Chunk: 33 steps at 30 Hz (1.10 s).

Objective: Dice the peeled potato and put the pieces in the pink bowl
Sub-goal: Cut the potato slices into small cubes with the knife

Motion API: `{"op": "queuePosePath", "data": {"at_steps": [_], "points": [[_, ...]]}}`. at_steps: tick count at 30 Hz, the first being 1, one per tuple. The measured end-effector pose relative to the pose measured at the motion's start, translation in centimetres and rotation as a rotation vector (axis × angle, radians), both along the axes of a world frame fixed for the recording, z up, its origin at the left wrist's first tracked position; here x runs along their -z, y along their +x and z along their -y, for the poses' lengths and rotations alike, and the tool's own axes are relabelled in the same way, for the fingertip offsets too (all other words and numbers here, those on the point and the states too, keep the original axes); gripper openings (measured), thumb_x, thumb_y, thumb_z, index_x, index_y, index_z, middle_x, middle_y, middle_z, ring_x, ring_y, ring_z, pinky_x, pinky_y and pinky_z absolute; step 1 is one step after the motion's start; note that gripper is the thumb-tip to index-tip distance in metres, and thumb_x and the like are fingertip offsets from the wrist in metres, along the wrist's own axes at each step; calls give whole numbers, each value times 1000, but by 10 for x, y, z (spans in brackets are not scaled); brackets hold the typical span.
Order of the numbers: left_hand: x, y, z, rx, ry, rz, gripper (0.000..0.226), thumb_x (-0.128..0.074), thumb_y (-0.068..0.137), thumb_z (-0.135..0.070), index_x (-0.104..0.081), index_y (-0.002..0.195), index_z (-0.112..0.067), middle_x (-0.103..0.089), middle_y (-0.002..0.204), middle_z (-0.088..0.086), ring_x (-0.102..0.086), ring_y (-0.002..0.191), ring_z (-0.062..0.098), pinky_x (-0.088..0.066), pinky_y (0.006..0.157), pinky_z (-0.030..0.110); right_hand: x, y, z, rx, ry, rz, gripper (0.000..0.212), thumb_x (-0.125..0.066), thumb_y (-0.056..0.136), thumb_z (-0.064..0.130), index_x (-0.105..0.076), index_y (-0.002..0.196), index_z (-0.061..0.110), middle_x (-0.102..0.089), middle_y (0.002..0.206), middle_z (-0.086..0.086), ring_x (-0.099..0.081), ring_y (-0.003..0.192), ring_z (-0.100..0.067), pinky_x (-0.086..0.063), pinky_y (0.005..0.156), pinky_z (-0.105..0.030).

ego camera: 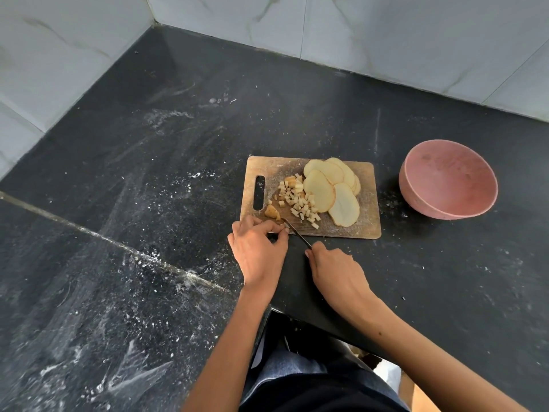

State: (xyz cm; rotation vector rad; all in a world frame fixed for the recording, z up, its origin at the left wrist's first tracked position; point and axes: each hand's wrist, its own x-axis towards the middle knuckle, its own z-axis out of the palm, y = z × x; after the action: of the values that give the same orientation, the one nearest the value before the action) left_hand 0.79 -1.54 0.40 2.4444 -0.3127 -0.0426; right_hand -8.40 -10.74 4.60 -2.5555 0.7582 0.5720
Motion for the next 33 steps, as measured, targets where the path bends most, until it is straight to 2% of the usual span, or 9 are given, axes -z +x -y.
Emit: {"op": "queuePosePath", "data": {"at_steps": [5, 11, 15, 18, 19, 23, 25, 29, 33], "points": [[-1, 1, 0, 9, -2, -7, 9, -77, 78, -32, -76, 77, -24, -56, 89, -7, -37, 91, 11, -17, 80, 21, -4, -24, -1, 19, 3, -56, 27, -21, 105, 36, -31, 94, 14, -62, 98, -16, -60, 93, -40, -37, 66, -37], [0, -1, 0, 0, -12, 7, 7, -78, 78, -30, -76, 77, -23, -56, 88, -7, -39, 89, 12, -18, 79, 21, -2, -3, 13, 71, -26, 38, 34, -25, 104, 36, -46, 103, 10, -61, 99, -15, -59, 92, -38, -37, 66, -37], [1, -3, 7, 21, -35, 52, 6, -79, 77, -27, -78, 81, -23, -56, 85, -6, -48, 90, 16, -20, 80, 21, -6, -13, 17, 89, 1, 118, 31, -27, 103, 39, -40, 88, 16, -55, 80, -6, -58, 81, -33, -38, 63, -36], [0, 0, 19, 67, -59, 108, 11, -81, 75, -23, -79, 86, -21, -54, 83, -3, -50, 87, 19, -34, 83, 30, -5, -20, 17, 108, 24, 161, 31, -27, 103, 40, -40, 84, 18, -50, 70, 0, -50, 66, -26, -37, 60, -36], [0, 1, 20, 71, -70, 123, 12, -81, 75, -23, -78, 87, -21, -54, 83, -2, -51, 87, 19, -36, 83, 32, -5, -20, 18, 118, 29, 172, 32, -28, 102, 40, -41, 83, 18, -51, 70, 0, -50, 65, -26, -37, 59, -36], [1, 5, 5, 30, -99, 235, 12, -79, 78, -25, -77, 90, -23, -57, 88, -2, -51, 84, 19, -25, 75, 25, -6, -16, 19, 133, 55, 201, 33, -29, 102, 40, -42, 82, 18, -54, 71, -1, -52, 68, -25, -39, 60, -37], [5, 10, -6, 3, -77, 273, 14, -78, 80, -25, -76, 93, -23, -60, 92, -2, -53, 84, 21, -28, 74, 28, -8, -8, 16, 119, 74, 202, 33, -29, 102, 40, -42, 81, 18, -54, 72, -2, -51, 68, -25, -40, 62, -37], [9, 22, -17, 33, -42, 232, 29, -82, 74, -30, -76, 101, -22, -66, 100, -4, -53, 89, 22, -31, 76, 28, -10, 20, 12, 4, 77, 206, 35, -28, 103, 40, -45, 86, 16, -57, 76, -3, -58, 74, -29, -43, 64, -38], [6, 29, -15, 96, -31, 214, 32, -87, 63, -33, -77, 91, -19, -69, 94, -5, -56, 85, 22, -33, 75, 30, -9, 44, 12, -80, -17, 160, 35, -26, 104, 37, -52, 101, 13, -61, 88, -8, -59, 83, -28, -35, 63, -33]]}}
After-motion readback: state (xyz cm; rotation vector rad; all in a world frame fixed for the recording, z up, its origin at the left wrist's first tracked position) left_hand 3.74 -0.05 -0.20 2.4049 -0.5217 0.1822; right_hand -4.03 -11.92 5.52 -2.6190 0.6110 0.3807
